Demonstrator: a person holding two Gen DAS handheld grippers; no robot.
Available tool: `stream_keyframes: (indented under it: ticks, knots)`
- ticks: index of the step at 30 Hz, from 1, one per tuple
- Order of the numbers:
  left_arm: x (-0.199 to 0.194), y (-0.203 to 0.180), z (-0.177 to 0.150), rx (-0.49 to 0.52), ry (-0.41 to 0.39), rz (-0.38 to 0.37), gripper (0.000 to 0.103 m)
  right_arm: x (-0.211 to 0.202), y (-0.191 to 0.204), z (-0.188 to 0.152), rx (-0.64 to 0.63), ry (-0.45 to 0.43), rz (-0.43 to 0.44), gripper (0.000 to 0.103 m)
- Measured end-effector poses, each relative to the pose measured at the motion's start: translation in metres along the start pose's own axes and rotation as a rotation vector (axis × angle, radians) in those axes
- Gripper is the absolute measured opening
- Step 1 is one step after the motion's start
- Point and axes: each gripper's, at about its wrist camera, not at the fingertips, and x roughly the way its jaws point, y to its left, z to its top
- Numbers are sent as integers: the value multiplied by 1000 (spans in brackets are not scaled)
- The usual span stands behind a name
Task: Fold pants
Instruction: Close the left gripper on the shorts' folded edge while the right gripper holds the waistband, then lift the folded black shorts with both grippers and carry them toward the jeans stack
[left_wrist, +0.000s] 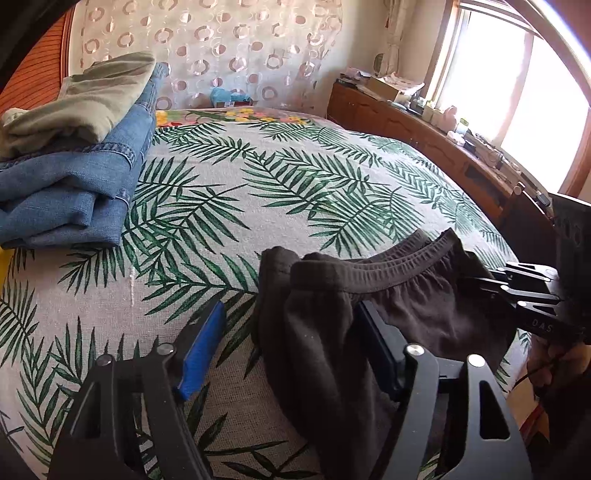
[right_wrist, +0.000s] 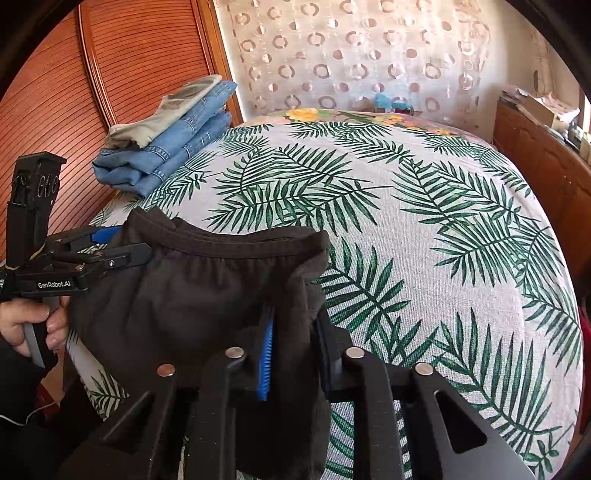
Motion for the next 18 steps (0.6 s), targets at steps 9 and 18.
stream_keyframes:
  ticks: [9, 18]
  knots:
    - [2, -3, 1, -7, 13, -67, 40, 0, 2, 0, 1, -5, 0, 14]
    - [-9, -18, 3, 33, -19, -71, 15, -5, 7, -1, -9, -30, 4, 13]
